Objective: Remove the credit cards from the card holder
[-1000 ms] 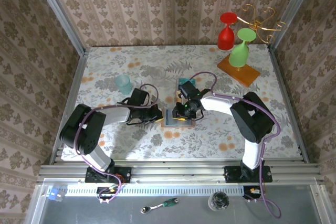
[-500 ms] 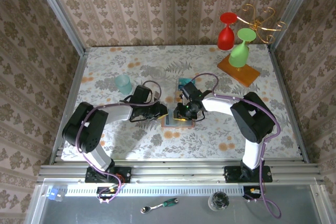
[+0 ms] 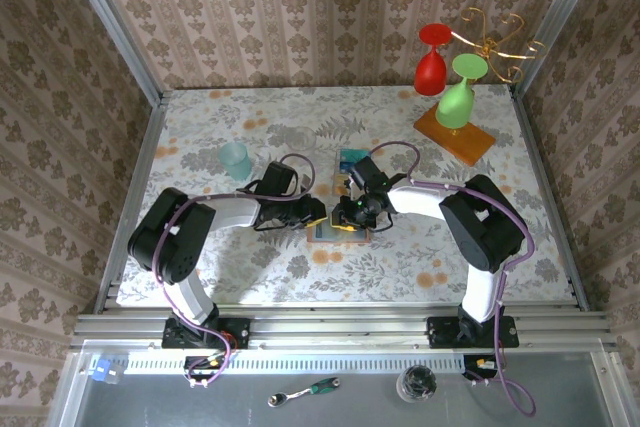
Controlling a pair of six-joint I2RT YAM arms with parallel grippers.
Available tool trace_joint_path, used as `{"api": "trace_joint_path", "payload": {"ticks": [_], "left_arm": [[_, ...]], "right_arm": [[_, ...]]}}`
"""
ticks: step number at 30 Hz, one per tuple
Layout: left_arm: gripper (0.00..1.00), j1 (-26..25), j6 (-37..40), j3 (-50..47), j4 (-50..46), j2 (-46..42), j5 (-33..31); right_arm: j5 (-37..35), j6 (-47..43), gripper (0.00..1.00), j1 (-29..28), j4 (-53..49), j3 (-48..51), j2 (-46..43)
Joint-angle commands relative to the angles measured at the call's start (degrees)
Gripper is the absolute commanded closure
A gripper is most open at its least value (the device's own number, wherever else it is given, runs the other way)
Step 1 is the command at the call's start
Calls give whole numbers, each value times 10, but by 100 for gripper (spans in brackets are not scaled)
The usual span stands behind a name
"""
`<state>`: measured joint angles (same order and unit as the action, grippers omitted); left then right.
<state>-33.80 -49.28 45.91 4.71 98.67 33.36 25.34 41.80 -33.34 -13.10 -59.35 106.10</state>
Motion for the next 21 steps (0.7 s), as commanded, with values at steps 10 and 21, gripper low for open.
{"api": "trace_joint_path", "payload": {"ticks": [10, 21], "left_arm": [[70, -6, 7, 19, -64, -18, -44], [73, -20, -9, 26, -23, 8, -19]], "right_arm": [[8, 10, 72, 7, 14, 25, -12], [20, 14, 72, 8, 27, 31, -10]]}}
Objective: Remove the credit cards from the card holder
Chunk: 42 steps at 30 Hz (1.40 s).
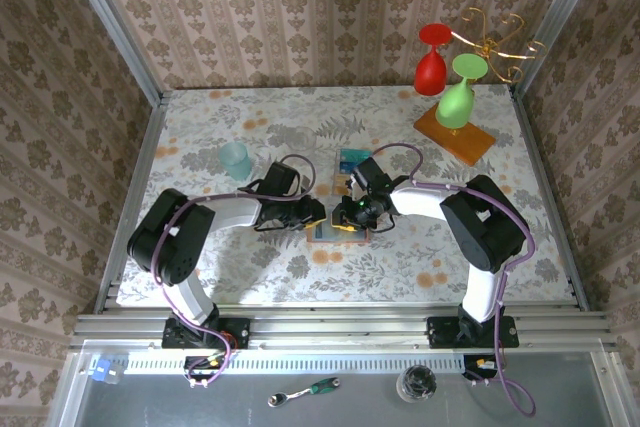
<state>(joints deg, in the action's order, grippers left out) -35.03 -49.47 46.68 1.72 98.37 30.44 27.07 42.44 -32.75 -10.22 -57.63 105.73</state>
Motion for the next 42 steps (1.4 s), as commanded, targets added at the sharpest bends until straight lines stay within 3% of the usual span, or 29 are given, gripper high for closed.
{"api": "trace_joint_path", "payload": {"ticks": [1, 18, 42], "left_arm": [[74, -9, -8, 19, 10, 12, 12], [77, -22, -16, 44, 7, -10, 20], [77, -67, -42, 112, 45, 79, 39]], "right_arm": [[2, 8, 72, 2, -2, 14, -7], [-22, 4, 69, 12, -35, 10, -89], [-39, -9, 68, 75, -66, 71, -200]]}}
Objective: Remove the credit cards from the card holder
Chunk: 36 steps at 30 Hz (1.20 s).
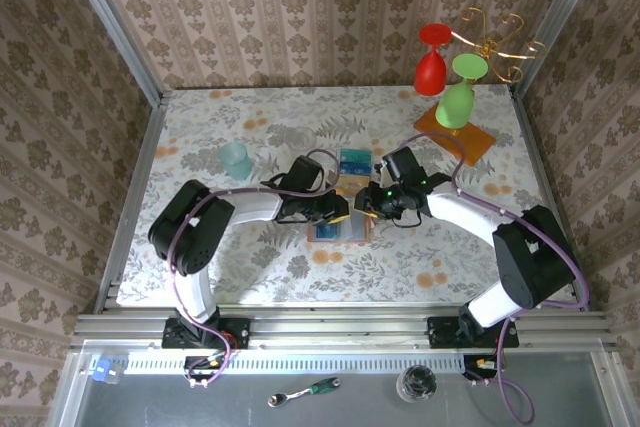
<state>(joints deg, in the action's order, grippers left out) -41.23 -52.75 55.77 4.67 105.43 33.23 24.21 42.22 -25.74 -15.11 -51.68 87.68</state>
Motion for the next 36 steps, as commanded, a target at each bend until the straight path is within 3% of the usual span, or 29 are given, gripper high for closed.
{"api": "trace_joint_path", "payload": {"ticks": [1, 16, 36], "left_arm": [[76, -5, -10, 26, 16, 10, 11], [73, -3, -1, 60, 0, 2, 13], [72, 61, 43, -22, -41, -100, -8]], "right_arm": [[-11, -7, 68, 6, -19, 13, -22], [-13, -17, 66, 15, -39, 5, -39], [-5, -13, 66, 1, -34, -23, 14]]}}
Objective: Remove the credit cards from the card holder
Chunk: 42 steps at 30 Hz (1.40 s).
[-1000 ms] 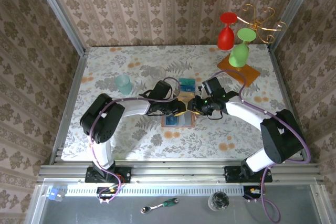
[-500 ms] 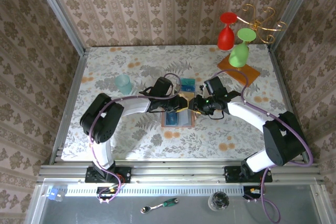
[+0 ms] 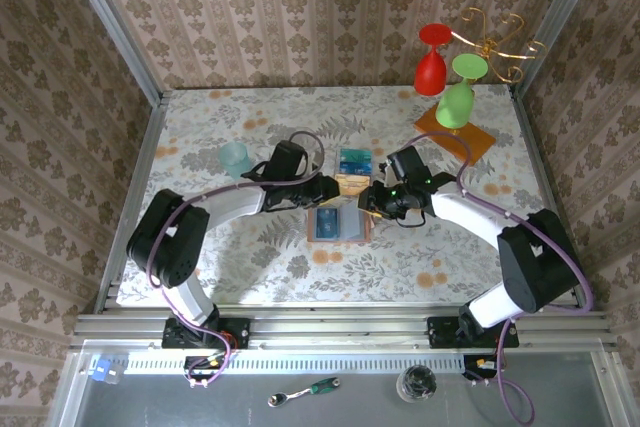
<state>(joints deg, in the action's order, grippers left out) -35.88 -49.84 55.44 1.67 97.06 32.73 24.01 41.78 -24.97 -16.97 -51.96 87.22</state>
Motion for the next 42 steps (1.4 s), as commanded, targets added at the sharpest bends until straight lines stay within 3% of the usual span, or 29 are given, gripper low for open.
{"api": "trace_joint_path", "payload": {"ticks": [1, 17, 25, 30, 42], "left_arm": [[72, 10, 13, -25, -9, -20, -2], [72, 22, 0, -73, 20, -36, 2], [71, 24, -2, -80, 27, -38, 3], [71, 24, -3, -82, 29, -35, 4], [72, 25, -8, -91, 45, -21, 11]], "right_arm": [[-10, -13, 66, -9, -24, -26, 25], [14, -19, 67, -43, -30, -77, 123], [35, 0, 84, -61, -11, -87, 121], [35, 11, 86, -66, -7, -89, 116], [-32, -17, 89, -67, -63, -77, 104]]}}
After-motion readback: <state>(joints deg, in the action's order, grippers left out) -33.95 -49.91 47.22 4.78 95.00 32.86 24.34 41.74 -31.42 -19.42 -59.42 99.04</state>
